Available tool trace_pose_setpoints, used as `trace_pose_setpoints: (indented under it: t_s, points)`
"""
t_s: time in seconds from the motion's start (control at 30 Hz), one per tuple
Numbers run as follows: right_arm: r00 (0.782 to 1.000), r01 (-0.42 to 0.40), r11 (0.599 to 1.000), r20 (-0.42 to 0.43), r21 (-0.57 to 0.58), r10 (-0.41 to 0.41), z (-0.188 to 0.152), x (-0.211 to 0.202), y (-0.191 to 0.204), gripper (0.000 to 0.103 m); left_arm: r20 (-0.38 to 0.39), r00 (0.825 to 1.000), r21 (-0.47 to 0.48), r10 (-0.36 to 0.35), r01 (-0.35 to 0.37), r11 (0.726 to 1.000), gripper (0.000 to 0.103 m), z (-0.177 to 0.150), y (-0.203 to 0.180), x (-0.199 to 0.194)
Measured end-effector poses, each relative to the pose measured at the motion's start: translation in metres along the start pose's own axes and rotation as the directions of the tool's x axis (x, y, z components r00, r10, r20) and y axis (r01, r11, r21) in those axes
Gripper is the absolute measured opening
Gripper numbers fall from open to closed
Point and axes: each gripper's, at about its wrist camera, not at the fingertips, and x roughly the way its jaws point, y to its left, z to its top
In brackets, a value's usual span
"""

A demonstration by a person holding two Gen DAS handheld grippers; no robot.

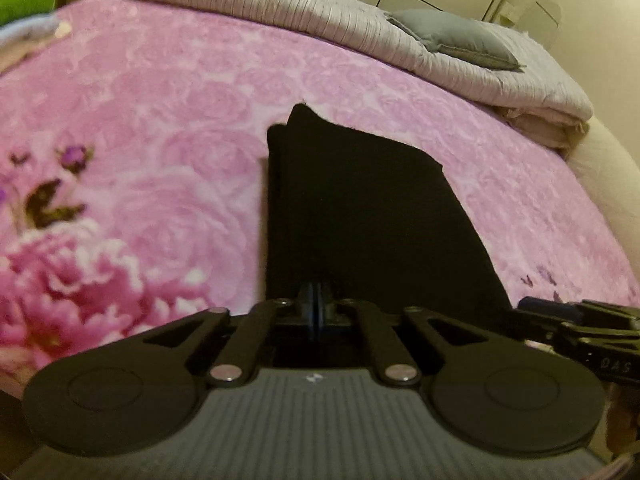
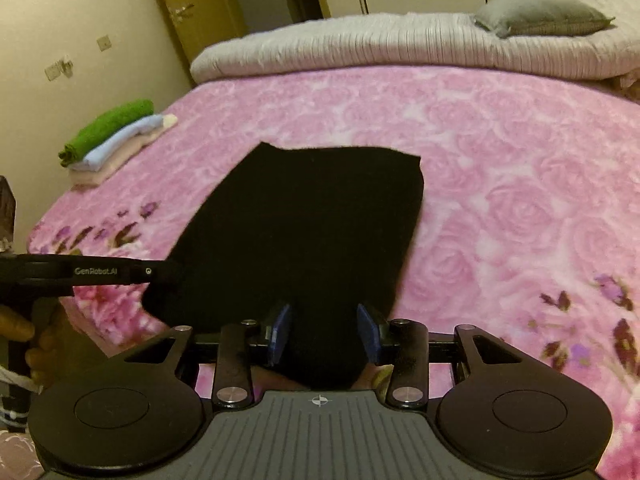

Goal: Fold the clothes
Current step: 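Lower the folded garment onto the bed cover with both grippers, then open both grippers and withdraw them from the folded black garment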

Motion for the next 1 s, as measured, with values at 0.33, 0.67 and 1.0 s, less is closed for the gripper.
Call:
trace_pose_setpoints:
  t_s: [0.33, 0.67, 1.0]
  points:
    - [0.998, 0.056, 0.996, -0.043, 0.062, -0.054, -0.009, 0.002, 0.002, 0.042, -0.024, 0.996, 0.067, 0.09, -0.089, 0.994, 0.017, -0.019, -0.03, -0.016]
    - [0.989, 0.101, 0.983, -0.124, 0.155, -0.082, -0.035, -0.016, -0.003, 0.042, -0.067, 0.984, 0.136, 0.165, -0.155, 0.978, 0.021, -0.051, -0.055, -0.032]
    - [0.98, 0.15, 0.981, -0.149, 0.125, -0.131, -0.047, -0.032, 0.005, 0.042, -0.038, 0.985, 0.166, 0.169, -0.161, 0.973, 0.026, -0.068, -0.07, -0.05]
